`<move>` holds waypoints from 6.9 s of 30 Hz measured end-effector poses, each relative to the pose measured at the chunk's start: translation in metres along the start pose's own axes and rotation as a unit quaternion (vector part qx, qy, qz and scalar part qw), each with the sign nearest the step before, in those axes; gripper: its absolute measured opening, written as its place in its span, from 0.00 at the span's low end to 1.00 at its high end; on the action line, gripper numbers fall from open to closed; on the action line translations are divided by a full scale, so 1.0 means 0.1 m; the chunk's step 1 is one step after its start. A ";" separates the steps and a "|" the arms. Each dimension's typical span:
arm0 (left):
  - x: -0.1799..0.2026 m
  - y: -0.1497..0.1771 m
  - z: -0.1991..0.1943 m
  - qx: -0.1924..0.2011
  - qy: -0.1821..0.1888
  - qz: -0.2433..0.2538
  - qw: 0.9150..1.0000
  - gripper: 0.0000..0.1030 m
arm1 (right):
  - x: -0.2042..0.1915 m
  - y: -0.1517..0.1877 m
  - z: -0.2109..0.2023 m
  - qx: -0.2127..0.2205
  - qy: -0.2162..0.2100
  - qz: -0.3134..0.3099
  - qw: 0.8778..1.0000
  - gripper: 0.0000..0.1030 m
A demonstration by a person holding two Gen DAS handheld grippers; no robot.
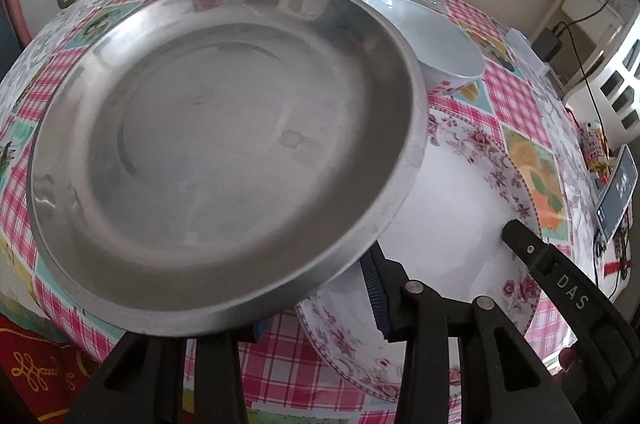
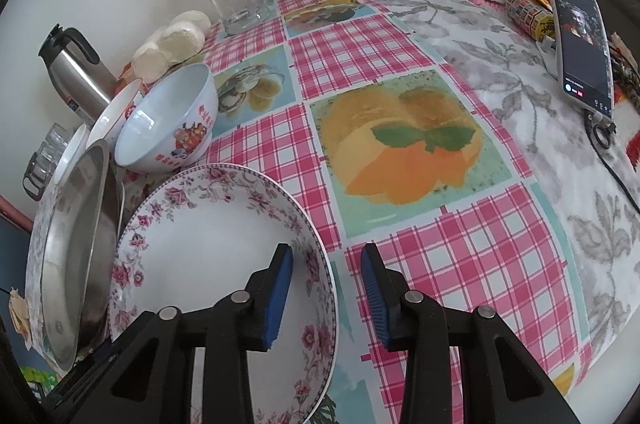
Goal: Organize plates and bowls
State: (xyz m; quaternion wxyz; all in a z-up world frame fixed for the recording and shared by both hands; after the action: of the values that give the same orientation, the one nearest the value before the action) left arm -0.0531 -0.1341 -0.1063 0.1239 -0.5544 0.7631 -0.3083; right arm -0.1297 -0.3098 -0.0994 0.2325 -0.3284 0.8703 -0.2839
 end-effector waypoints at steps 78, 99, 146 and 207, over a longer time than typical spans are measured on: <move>0.98 -0.57 -0.72 0.113 0.166 0.150 0.968 0.10 | 0.12 -0.48 -0.65 0.126 0.011 0.002 0.992 0.25; 0.64 -0.33 -0.36 0.000 0.120 0.100 0.988 0.41 | 0.47 -0.06 -0.21 0.022 0.053 0.047 0.997 0.25; 0.96 -0.41 0.06 0.019 0.159 0.073 0.984 0.23 | 0.60 -0.41 -0.39 0.093 0.052 0.046 0.993 0.23; -1.44 -1.38 0.16 0.046 0.094 -0.040 0.994 0.23 | -2.02 -0.10 -0.05 0.078 -0.051 -0.068 0.993 0.23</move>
State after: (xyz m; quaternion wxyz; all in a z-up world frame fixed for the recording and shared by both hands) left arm 0.1125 -0.0340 -0.0564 0.0647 -0.5470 0.7333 -0.3986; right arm 0.0083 -0.1724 -0.0451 0.2814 -0.3820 0.8080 -0.3493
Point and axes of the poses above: each gripper's, at about its wrist camera, not at the fingertips, and z roughly the way its jaws point, x to its right, y to its underside, the point moved 9 cm from there along z, roughly the way its jaws point, and after that the axes turned 15 degrees about x, right-handed, at the moved point
